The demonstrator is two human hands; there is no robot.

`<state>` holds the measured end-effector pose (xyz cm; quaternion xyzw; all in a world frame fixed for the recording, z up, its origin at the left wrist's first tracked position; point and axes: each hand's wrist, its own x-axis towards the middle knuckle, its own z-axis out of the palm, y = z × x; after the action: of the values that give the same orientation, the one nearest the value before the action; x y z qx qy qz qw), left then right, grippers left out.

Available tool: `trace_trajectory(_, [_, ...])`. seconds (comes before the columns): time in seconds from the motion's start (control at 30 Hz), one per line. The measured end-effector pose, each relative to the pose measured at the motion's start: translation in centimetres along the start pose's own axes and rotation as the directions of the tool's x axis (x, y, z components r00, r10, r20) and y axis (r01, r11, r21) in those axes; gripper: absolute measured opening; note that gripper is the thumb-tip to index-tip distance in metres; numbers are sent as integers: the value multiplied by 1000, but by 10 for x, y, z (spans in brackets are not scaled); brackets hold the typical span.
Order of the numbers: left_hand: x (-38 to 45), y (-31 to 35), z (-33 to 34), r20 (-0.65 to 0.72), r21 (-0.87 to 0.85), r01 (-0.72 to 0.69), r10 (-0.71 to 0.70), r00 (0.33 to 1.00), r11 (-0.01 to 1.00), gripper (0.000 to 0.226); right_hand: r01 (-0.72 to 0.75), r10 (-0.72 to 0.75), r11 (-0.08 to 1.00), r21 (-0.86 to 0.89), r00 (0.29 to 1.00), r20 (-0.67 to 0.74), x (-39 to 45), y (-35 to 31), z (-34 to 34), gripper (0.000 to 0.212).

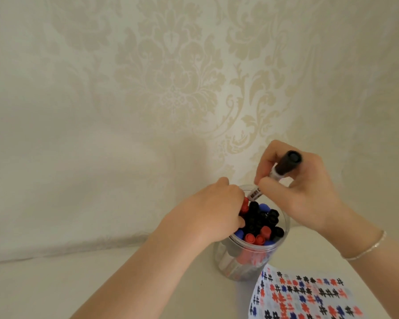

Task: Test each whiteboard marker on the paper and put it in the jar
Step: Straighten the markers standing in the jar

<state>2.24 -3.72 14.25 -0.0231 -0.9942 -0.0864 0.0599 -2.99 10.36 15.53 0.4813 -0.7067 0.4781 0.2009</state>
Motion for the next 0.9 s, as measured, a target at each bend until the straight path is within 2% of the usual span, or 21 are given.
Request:
trace_trajectory(0.1, [-5, -10, 0, 12, -99, 16, -14, 1000, 995, 34, 121, -63, 974, 192, 957, -283, -8, 2, -5, 12])
trace_trajectory(0.2, [-9, -12, 3, -21, -305, 4, -11, 1000, 952, 38, 145, 25, 936, 322, 883, -469, -12, 4, -2, 12])
trace_trajectory(0.3, [-12, -6, 10, -51, -401, 16, -40, 998, 916, 33, 111, 78, 930, 351, 873, -481, -17, 5, 9, 6])
trace_trajectory(0.4, [-14, 1, 14, -102, -354, -14, -23, 995, 935, 28, 141, -61, 976, 165, 908, -415, -24, 5, 15, 6])
trace_trajectory(0.5, [-16, 8, 17, -127, -285, -19, -18, 992, 958, 31, 230, -223, 973, -15, 921, -319, -31, 7, 15, 10])
trace_trajectory(0.6, [-17, 14, 16, -131, -223, -13, -16, 991, 975, 33, 241, -274, 960, -141, 914, -300, -32, 12, 16, 21])
trace_trajectory(0.67, [-18, 15, 15, -161, -146, -2, -21, 987, 989, 33, 150, -183, 981, -123, 925, -334, -32, 13, 16, 24])
trace_trajectory(0.73, [-18, 16, 16, -180, -101, 37, -55, 982, 994, 34, -65, 74, 997, 36, 916, -395, -31, 9, 16, 25])
trace_trajectory(0.77, [-19, 16, 17, -183, -87, 60, -75, 980, 994, 32, -189, 242, 967, 170, 893, -379, -29, 9, 17, 22])
trace_trajectory(0.83, [-19, 16, 17, -195, -80, 92, -106, 975, 993, 29, -377, 500, 828, 414, 832, -242, -29, 14, 22, 16])
trace_trajectory(0.87, [-18, 17, 17, -208, -80, 99, -114, 971, 992, 28, -408, 549, 783, 470, 809, -212, -30, 17, 26, 15])
trace_trajectory(0.9, [-18, 17, 16, -226, -79, 103, -118, 967, 992, 28, -383, 548, 778, 497, 801, -241, -31, 17, 29, 16])
